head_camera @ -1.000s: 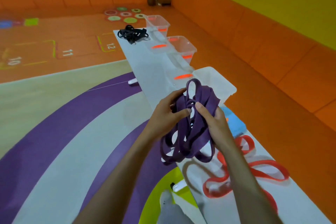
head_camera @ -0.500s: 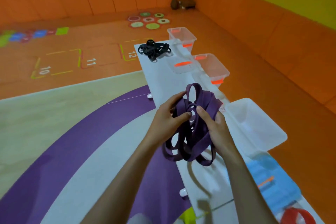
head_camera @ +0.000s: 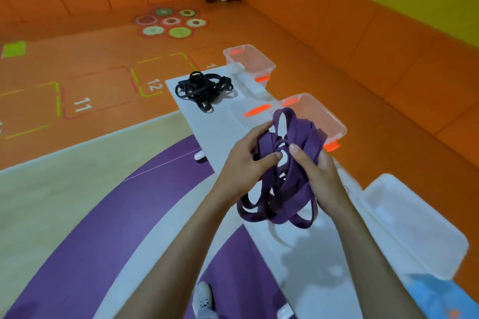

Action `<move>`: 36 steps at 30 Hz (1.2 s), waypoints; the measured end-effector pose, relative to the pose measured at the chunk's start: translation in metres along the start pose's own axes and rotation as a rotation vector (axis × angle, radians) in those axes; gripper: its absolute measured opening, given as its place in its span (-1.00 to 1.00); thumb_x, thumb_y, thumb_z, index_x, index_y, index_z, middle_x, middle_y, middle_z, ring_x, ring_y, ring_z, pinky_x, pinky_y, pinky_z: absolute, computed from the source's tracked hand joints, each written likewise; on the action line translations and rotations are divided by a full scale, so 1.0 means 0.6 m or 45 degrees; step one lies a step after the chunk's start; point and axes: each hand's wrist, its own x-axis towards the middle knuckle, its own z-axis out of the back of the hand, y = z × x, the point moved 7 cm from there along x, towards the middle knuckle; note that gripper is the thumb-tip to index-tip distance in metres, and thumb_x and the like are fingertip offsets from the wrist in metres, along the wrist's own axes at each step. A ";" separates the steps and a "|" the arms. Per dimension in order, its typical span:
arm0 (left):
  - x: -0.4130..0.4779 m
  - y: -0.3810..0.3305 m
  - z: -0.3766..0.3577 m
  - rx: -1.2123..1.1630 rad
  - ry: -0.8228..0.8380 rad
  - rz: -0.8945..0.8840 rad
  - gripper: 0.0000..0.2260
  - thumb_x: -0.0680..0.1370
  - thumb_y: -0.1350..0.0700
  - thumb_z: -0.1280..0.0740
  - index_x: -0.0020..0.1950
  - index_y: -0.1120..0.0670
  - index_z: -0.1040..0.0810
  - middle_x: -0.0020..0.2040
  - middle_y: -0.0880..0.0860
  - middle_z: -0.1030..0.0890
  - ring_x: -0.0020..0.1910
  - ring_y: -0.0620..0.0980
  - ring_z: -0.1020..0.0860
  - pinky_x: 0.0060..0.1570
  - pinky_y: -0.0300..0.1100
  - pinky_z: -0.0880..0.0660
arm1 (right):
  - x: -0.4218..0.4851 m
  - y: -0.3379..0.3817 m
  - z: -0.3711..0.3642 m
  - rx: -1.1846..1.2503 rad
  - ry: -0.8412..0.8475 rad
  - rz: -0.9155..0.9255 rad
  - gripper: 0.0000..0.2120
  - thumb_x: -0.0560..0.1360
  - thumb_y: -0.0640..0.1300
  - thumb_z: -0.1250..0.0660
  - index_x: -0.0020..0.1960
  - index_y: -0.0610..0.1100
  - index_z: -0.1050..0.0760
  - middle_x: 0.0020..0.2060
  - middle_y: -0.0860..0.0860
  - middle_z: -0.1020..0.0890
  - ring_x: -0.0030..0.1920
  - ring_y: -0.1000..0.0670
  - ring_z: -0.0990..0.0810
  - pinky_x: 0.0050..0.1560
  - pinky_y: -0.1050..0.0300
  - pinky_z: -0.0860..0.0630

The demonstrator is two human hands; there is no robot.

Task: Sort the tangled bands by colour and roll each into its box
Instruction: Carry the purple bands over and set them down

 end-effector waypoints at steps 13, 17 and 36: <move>0.281 0.101 0.074 0.067 0.357 0.000 -0.43 0.58 0.32 -0.44 0.55 -0.02 -0.46 0.24 -0.10 -0.68 0.17 -0.17 -0.66 0.13 -0.35 -0.54 | 0.212 -0.086 -0.048 0.069 -0.347 -0.039 -0.80 0.62 0.13 -0.39 0.16 0.08 -0.65 0.02 -0.03 -0.76 0.02 -0.03 -0.75 -0.01 0.18 -0.64; 0.328 0.197 0.061 0.188 0.456 0.036 -0.42 0.55 0.32 -0.45 0.52 -0.09 -0.49 0.19 -0.14 -0.68 0.12 -0.13 -0.66 0.15 -0.30 -0.57 | 0.250 -0.194 -0.042 0.117 -0.471 -0.176 -0.69 0.53 0.22 -0.43 0.14 0.04 -0.66 -0.03 -0.07 -0.77 -0.05 -0.09 -0.77 -0.05 0.11 -0.66; 0.522 0.519 0.037 1.068 0.999 -0.037 -0.53 0.63 0.11 -0.40 0.50 -0.15 -0.40 0.35 -0.04 -0.60 0.30 0.04 -0.58 0.32 -0.09 -0.54 | 0.312 -0.528 -0.063 -0.318 -0.617 -1.002 -0.70 0.64 0.04 -0.36 0.29 -0.11 -0.54 0.10 -0.08 -0.61 0.07 -0.09 -0.65 0.05 0.11 -0.51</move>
